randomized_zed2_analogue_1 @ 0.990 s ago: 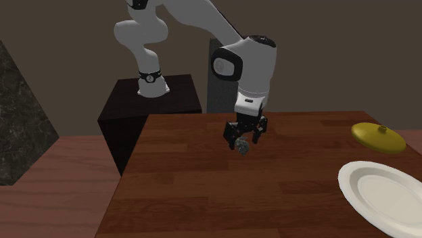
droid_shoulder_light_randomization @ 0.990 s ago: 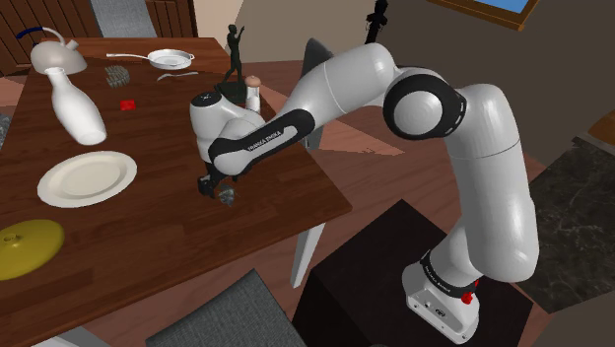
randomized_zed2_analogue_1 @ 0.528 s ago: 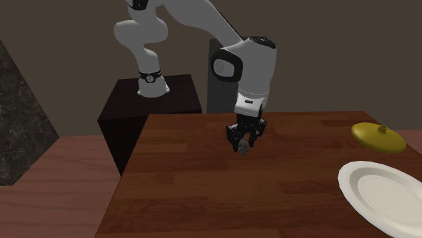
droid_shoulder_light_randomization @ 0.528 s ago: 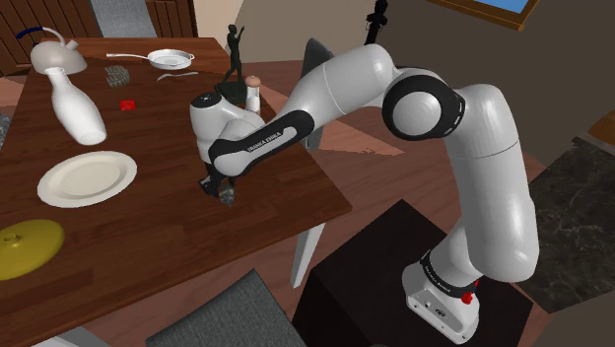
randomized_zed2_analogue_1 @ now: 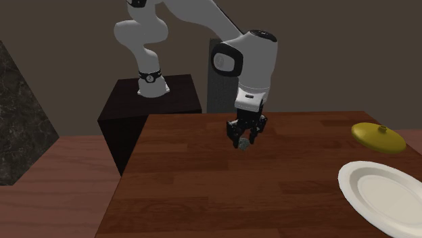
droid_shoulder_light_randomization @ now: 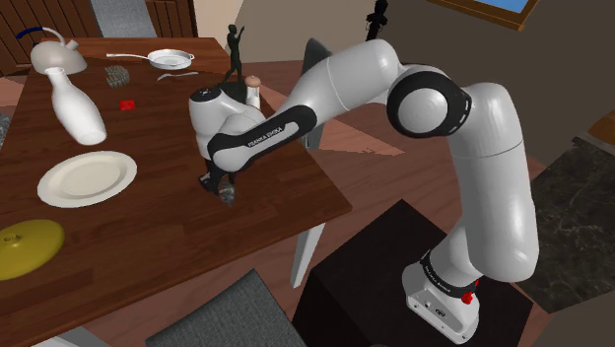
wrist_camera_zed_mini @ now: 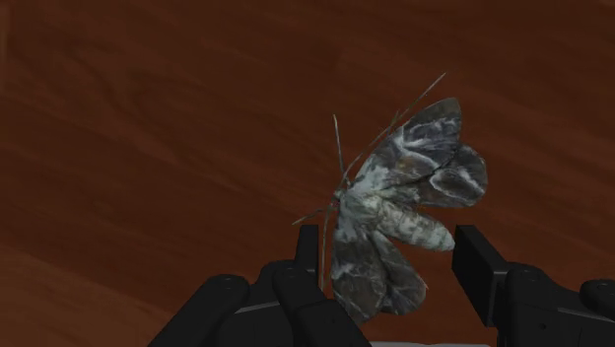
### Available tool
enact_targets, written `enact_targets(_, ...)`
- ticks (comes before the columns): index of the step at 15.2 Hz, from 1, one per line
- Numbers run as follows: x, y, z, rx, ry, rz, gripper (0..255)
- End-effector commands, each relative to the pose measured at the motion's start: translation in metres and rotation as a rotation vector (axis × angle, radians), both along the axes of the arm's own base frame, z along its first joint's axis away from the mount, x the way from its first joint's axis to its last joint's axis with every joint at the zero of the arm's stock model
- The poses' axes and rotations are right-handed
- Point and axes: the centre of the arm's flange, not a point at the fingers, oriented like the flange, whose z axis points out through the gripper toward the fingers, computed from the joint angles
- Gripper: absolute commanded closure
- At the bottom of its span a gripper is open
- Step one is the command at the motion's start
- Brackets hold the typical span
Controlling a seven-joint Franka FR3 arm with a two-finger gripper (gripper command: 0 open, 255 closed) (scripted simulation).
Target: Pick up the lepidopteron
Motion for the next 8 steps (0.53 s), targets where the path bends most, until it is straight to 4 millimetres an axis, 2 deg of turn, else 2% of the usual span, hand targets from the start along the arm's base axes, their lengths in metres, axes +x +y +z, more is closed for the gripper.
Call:
enact_targets(1, 0.001, 0.000, 0.011, 0.000, 0.000, 0.000, 255)
enact_targets(8, 0.001, 0.000, 0.048, 0.000, 0.000, 0.000, 255)
